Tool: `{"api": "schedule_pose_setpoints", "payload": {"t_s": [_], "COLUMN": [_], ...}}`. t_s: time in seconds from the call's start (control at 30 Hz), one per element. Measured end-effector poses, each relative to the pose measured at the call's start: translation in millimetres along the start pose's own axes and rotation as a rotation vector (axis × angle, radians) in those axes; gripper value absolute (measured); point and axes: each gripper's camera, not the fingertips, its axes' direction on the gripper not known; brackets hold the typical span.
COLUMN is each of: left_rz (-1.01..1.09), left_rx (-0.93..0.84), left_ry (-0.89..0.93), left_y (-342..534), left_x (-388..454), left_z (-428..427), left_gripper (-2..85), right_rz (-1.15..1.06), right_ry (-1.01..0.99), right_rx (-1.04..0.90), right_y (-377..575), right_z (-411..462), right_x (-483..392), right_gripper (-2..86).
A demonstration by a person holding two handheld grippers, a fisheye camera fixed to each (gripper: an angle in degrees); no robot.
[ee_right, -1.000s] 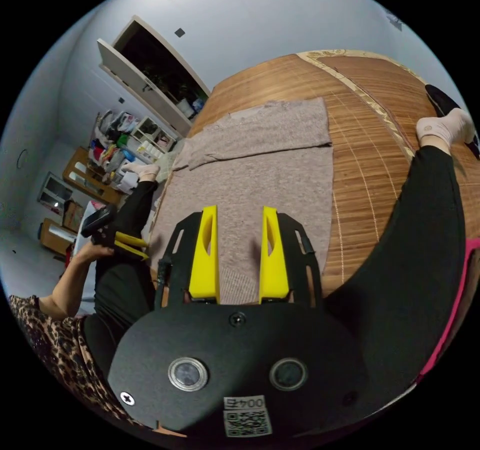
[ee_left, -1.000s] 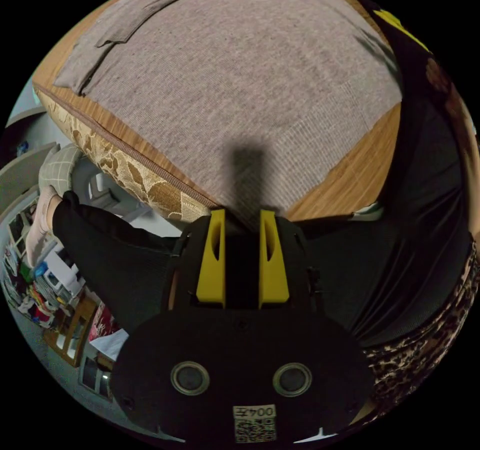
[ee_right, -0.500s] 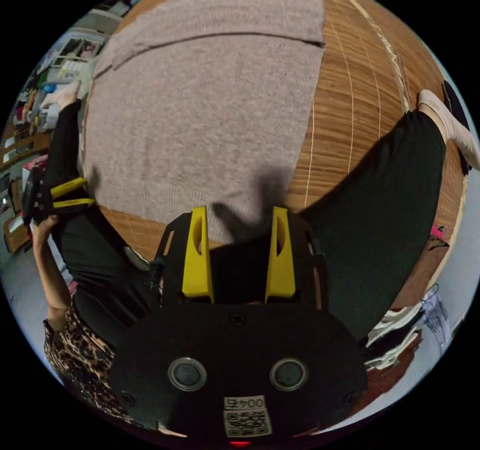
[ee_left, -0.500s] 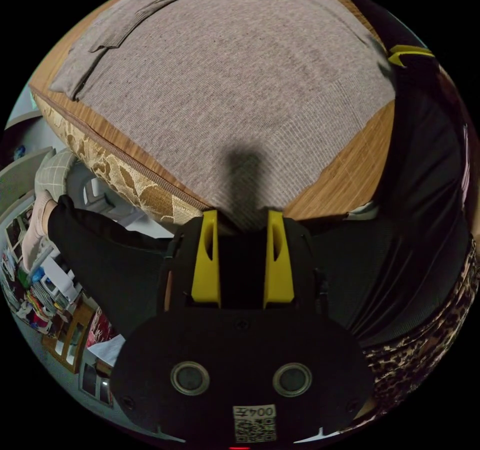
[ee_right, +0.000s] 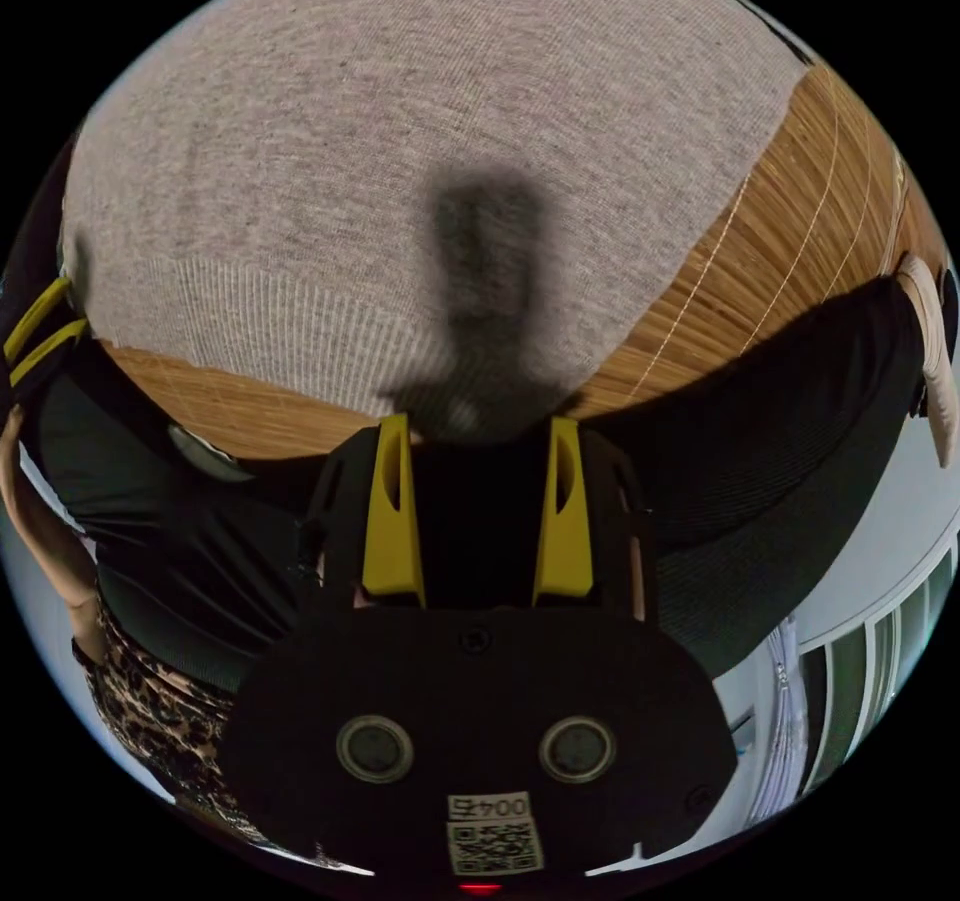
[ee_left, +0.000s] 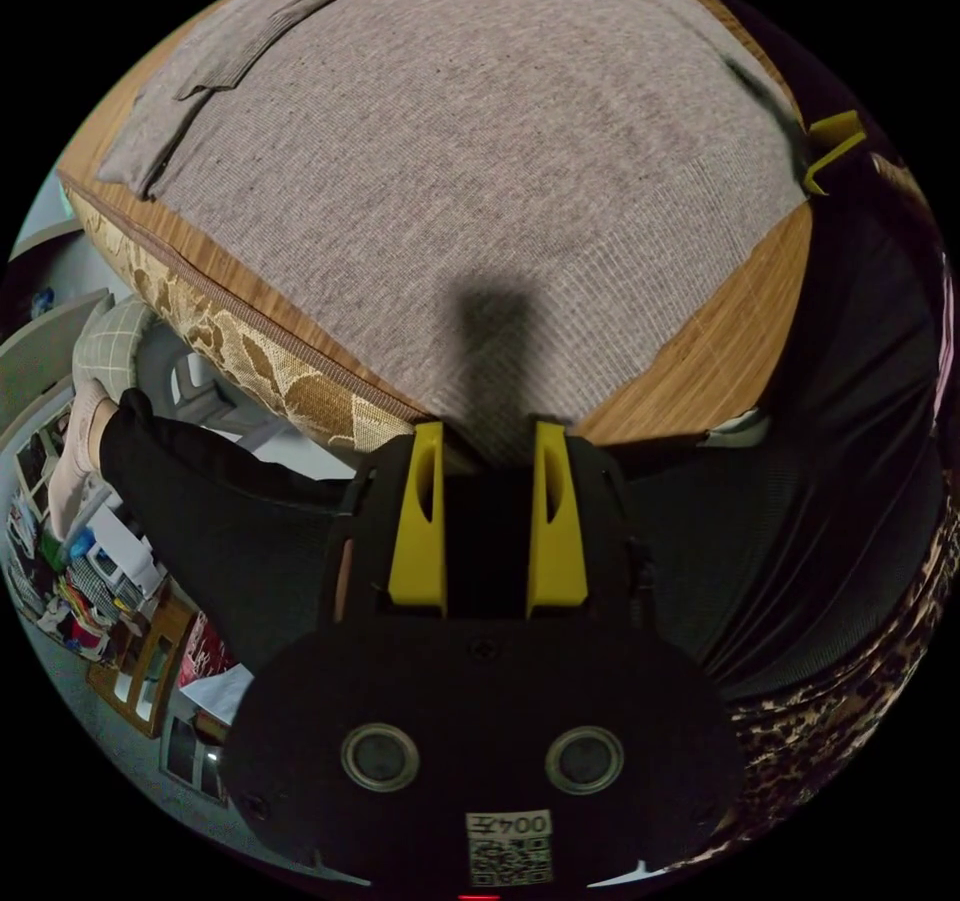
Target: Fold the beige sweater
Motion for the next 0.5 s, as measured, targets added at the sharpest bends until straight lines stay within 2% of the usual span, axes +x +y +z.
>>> {"api": "schedule_pose_setpoints", "payload": {"t_s": [0.2,0.33,0.5], "left_rz": [-0.020,-0.042,-0.061], "left_rx": [0.006,0.031,0.083], "left_ry": [0.022,0.029,0.093], "left_y": [23.9,44.7,72.4], "left_x": [-13.6,-25.8,-44.7], "left_z": [2.8,4.4,5.8], "left_gripper": [10.2,7.0,3.5], "right_rz": [-0.010,-0.046,-0.050], "right_ry": [0.013,-0.009,-0.042], "right_rx": [0.029,0.116,0.240], "right_y": [14.3,36.4,68.7], "right_z": [6.0,8.8,12.8], "right_x": [-18.7,-35.0,-47.5], "right_gripper": [16.0,5.9,5.2]}}
